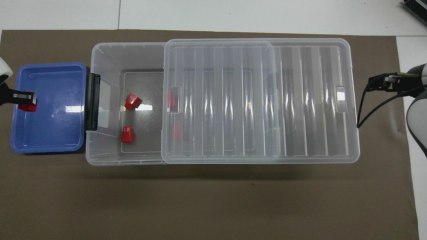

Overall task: Place red block in blue tray from box
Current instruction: 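Open the left gripper to release the red block in the tray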

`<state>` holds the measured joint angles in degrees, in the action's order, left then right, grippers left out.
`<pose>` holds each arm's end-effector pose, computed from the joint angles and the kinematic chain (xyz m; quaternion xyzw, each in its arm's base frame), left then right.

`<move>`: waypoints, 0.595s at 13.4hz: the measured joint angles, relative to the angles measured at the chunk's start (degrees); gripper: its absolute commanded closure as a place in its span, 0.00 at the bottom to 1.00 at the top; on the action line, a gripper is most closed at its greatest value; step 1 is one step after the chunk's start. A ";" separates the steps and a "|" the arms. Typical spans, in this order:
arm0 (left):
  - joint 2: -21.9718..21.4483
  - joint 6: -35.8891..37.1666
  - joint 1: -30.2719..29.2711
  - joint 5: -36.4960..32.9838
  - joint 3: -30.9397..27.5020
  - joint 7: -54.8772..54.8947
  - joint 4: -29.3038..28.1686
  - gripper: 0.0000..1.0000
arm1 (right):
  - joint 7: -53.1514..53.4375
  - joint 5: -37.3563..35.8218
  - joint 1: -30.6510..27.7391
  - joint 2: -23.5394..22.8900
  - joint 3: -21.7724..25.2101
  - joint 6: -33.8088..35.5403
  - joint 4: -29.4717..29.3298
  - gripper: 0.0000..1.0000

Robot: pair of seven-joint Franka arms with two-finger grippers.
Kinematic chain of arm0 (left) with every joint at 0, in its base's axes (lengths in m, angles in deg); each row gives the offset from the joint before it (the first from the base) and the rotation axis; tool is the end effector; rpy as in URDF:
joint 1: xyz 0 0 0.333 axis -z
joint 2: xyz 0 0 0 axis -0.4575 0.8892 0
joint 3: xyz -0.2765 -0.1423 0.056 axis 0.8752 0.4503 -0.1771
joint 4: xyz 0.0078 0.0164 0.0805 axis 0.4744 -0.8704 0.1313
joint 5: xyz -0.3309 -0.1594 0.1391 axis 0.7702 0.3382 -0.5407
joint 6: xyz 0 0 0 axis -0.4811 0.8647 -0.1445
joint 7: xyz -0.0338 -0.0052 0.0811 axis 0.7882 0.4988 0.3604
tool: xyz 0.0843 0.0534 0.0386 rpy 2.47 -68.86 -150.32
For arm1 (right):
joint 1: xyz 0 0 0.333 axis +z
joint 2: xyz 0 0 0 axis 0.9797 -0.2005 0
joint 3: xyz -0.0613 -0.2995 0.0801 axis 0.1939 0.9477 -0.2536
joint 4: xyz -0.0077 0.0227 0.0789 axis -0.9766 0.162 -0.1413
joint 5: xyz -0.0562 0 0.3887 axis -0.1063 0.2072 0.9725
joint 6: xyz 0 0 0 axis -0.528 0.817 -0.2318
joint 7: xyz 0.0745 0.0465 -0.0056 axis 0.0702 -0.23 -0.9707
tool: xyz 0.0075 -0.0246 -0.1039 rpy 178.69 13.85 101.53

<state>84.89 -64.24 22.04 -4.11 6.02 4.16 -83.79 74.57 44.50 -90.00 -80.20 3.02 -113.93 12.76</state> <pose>0.5935 0.0752 0.4804 -0.9952 0.0647 -0.0540 0.0505 0.5995 -0.0699 0.5372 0.9931 -0.0936 0.0689 0.0181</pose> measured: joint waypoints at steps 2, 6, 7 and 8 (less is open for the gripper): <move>0.17 -7.67 -1.76 0.05 0.02 1.53 -5.09 0.99 | -1.60 0.00 -1.59 -0.91 0.02 -4.74 2.46 0.24; 0.86 -12.27 -4.83 6.16 0.06 6.11 -7.08 0.99 | -1.71 0.00 -1.53 -1.87 -0.16 -7.06 5.28 0.61; 1.52 -13.22 -5.11 6.59 0.04 6.84 -7.15 0.99 | -1.71 0.00 -1.53 -1.90 -0.22 -7.53 5.98 0.78; 2.46 -14.46 -5.12 6.67 0.10 6.95 -7.25 0.99 | -1.71 0.00 -1.52 -1.91 -0.25 -7.96 6.64 1.00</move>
<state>87.36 -78.70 16.92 2.56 6.12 11.12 -91.04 72.86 44.50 -91.52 -82.11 2.77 -121.89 19.40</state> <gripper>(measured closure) 0.656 0.590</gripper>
